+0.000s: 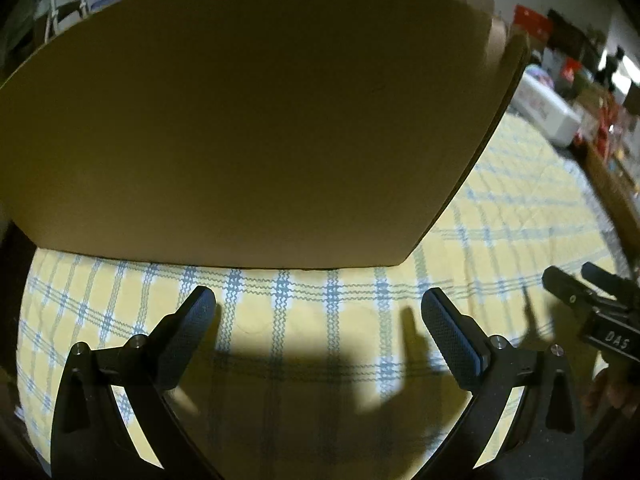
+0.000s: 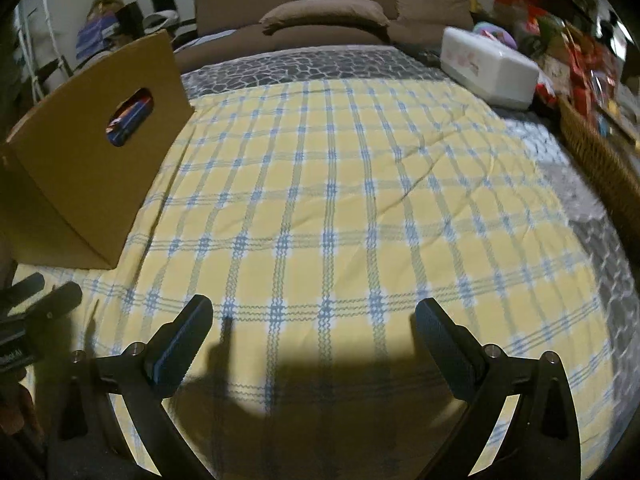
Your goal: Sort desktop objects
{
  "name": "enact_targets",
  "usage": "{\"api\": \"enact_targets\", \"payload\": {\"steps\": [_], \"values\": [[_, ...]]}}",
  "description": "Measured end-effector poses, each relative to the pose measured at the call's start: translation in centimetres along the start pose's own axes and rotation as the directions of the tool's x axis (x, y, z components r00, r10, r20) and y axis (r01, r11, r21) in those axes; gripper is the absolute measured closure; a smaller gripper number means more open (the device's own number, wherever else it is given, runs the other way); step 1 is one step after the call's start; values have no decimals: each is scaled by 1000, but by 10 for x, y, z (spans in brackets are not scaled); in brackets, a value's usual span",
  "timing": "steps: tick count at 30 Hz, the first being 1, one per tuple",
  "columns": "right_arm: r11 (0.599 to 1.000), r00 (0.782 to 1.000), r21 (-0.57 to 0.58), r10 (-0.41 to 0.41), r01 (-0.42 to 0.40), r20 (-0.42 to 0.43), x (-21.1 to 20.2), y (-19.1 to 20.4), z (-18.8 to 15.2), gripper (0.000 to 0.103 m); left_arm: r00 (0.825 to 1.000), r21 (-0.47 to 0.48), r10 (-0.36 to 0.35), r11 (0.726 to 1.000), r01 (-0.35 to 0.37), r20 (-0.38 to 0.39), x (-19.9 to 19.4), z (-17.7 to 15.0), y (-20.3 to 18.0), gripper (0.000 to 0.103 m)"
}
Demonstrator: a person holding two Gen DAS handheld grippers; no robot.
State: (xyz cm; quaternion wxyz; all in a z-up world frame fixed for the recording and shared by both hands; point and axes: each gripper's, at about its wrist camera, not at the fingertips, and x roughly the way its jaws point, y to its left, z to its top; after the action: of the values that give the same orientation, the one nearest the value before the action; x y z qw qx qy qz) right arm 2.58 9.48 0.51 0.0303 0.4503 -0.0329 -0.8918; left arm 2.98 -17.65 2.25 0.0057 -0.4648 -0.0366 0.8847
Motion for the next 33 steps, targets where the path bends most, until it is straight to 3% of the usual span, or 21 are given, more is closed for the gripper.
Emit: {"api": "enact_targets", "payload": {"steps": [6,12,33], "values": [[999,999,-18,-50,50,9,12,10,-6,0,999,-1,28,1000,-29,-28,15,-7,3,0],[995,996,-47,-87,86,-6,17,15,-6,0,998,15,60,998,-60,-9,17,-13,0,0],[995,996,-47,-87,87,-6,18,17,-6,0,998,5,70,998,-70,-7,10,-14,3,0]]}}
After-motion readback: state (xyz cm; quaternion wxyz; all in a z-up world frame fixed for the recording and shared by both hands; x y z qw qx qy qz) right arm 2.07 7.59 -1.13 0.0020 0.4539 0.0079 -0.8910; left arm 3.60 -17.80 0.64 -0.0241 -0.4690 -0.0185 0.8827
